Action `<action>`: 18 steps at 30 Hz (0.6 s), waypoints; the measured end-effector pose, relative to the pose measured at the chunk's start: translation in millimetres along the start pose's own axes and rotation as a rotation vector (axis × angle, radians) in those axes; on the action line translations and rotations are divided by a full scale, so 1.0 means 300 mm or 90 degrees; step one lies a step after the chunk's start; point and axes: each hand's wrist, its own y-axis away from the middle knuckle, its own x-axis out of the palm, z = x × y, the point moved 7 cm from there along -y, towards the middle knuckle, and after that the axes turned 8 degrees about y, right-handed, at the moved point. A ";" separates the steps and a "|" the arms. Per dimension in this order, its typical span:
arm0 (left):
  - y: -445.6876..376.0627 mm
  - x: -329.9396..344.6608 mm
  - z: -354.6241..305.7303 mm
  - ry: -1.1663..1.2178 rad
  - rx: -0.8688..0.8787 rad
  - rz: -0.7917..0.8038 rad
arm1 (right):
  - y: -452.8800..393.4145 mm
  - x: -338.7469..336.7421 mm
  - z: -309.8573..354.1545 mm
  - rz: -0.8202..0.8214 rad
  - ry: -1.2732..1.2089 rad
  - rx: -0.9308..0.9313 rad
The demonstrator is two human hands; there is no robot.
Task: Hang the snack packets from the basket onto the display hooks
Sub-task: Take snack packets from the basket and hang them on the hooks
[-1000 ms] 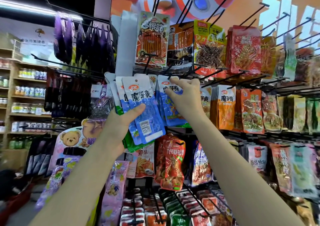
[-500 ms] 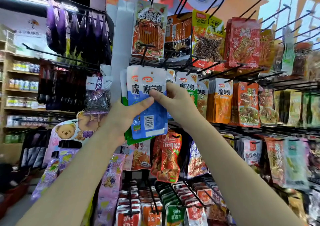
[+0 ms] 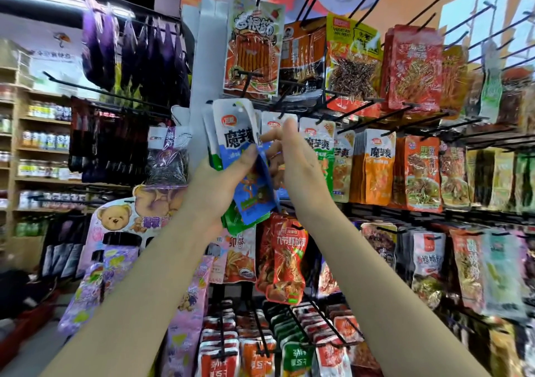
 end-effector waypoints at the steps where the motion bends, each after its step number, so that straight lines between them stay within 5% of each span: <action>1: 0.002 -0.002 -0.004 0.008 -0.003 0.000 | -0.003 0.002 -0.004 0.005 0.006 -0.002; 13: 0.007 -0.042 -0.007 0.002 -0.053 -0.057 | -0.035 -0.026 -0.089 -0.039 0.051 0.081; 18: -0.004 -0.078 -0.015 -0.016 -0.038 -0.076 | -0.084 -0.108 -0.067 -0.110 0.124 0.004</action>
